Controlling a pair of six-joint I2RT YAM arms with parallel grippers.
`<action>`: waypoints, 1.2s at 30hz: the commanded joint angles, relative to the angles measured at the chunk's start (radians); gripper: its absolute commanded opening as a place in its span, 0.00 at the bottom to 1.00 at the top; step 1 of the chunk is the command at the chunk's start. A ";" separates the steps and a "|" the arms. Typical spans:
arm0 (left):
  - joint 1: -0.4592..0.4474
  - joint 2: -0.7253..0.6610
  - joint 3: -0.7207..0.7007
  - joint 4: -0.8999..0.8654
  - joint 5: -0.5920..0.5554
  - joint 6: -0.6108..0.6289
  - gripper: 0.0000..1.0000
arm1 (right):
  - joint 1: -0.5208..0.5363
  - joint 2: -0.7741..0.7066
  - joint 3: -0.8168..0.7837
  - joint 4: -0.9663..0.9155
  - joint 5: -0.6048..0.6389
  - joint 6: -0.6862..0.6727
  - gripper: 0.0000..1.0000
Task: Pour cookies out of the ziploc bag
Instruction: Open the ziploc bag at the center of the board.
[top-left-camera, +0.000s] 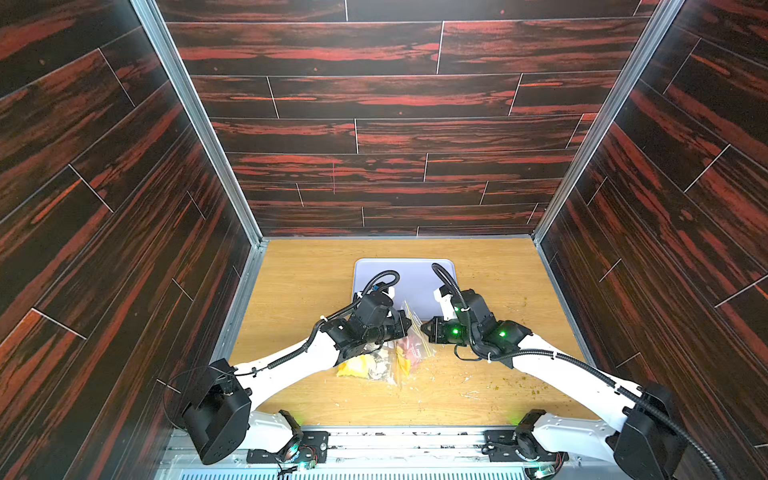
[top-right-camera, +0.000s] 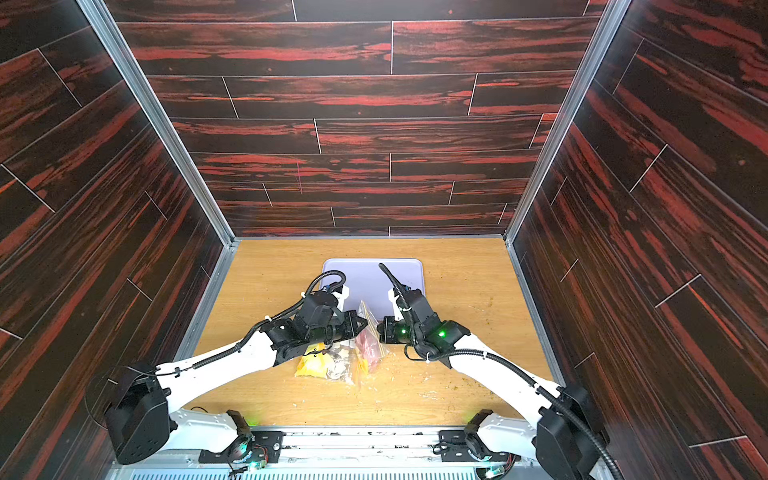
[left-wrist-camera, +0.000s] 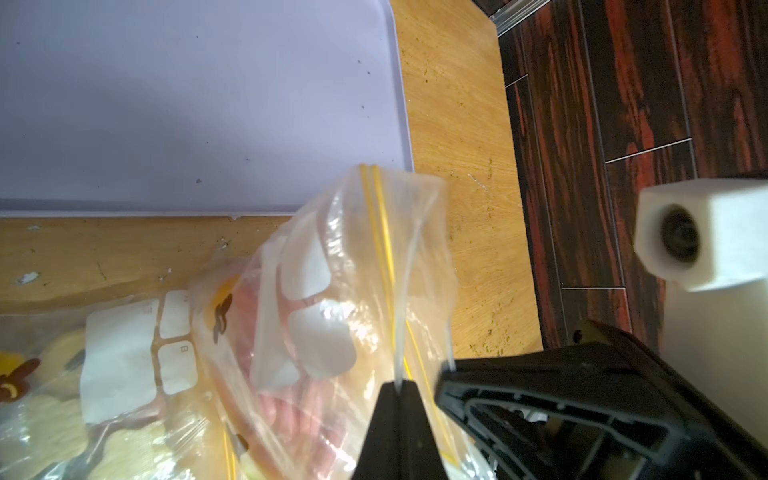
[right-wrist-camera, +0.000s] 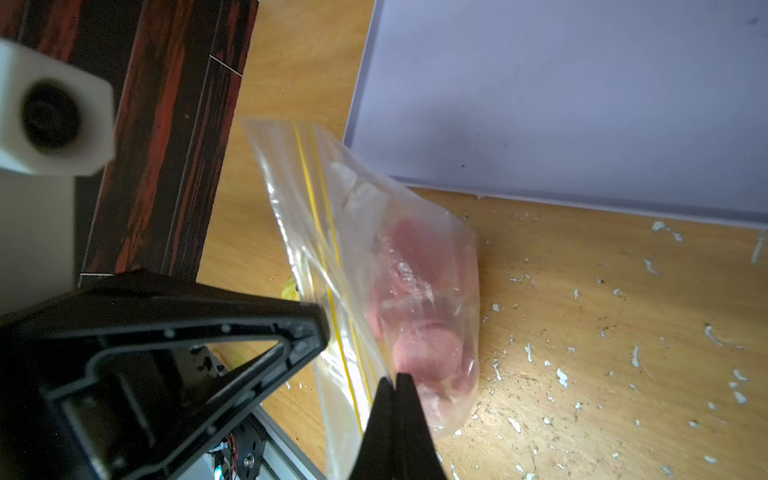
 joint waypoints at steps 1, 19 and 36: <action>0.016 -0.049 0.023 -0.067 -0.031 0.006 0.00 | -0.014 -0.027 0.014 -0.079 0.116 0.010 0.00; 0.017 0.004 0.012 0.018 0.037 -0.001 0.00 | -0.011 0.019 0.021 0.041 -0.125 -0.072 0.25; 0.017 0.002 0.024 -0.012 0.062 0.024 0.00 | -0.011 0.060 0.047 0.040 -0.070 -0.084 0.22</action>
